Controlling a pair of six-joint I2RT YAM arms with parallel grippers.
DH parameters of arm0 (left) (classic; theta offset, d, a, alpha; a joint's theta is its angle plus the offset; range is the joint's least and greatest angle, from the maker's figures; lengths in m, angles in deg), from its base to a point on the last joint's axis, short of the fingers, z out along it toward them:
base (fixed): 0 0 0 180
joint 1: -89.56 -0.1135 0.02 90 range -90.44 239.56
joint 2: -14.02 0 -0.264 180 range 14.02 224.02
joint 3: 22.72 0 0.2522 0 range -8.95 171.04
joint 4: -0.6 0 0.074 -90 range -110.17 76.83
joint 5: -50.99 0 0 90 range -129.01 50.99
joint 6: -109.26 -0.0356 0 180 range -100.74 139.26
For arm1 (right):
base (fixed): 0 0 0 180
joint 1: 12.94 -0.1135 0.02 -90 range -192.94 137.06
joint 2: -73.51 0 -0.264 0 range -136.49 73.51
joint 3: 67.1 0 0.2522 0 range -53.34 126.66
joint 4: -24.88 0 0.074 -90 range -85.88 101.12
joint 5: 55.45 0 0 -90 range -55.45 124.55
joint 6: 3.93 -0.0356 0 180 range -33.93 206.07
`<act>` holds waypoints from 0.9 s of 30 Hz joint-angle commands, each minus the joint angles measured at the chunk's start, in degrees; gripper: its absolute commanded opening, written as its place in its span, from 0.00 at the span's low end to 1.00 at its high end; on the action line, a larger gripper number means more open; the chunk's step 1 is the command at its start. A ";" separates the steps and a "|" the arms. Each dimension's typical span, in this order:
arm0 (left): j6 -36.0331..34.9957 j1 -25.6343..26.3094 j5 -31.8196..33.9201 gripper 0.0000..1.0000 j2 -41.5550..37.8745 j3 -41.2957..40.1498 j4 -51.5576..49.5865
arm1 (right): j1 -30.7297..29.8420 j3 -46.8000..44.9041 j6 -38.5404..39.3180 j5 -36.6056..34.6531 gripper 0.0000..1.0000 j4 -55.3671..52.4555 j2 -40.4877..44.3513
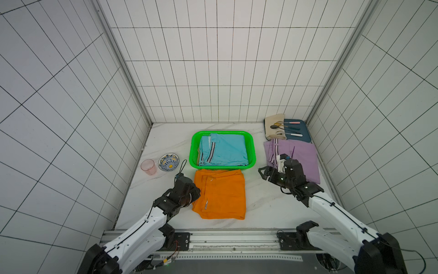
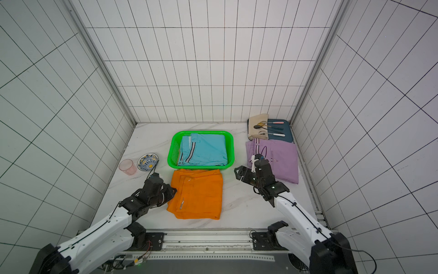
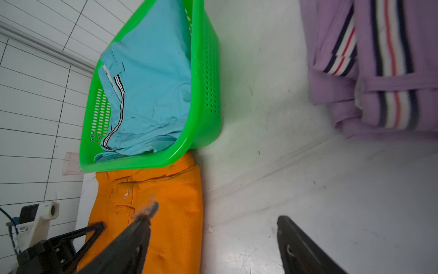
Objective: Put the folded long pants in the basket
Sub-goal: Pick up the long pant at the center of the board.
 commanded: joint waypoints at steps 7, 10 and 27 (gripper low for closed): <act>-3.71 -2.72 -1.37 0.00 3.26 -0.08 0.56 | -4.49 -1.95 -10.66 17.78 0.69 24.77 -26.84; -3.95 -3.00 -2.27 0.00 4.74 0.25 1.06 | -7.84 -0.80 -11.27 16.91 0.69 26.54 -30.85; -4.53 -3.93 -3.06 0.00 2.80 3.00 -4.05 | -14.73 3.54 -6.33 11.90 0.00 19.40 -30.06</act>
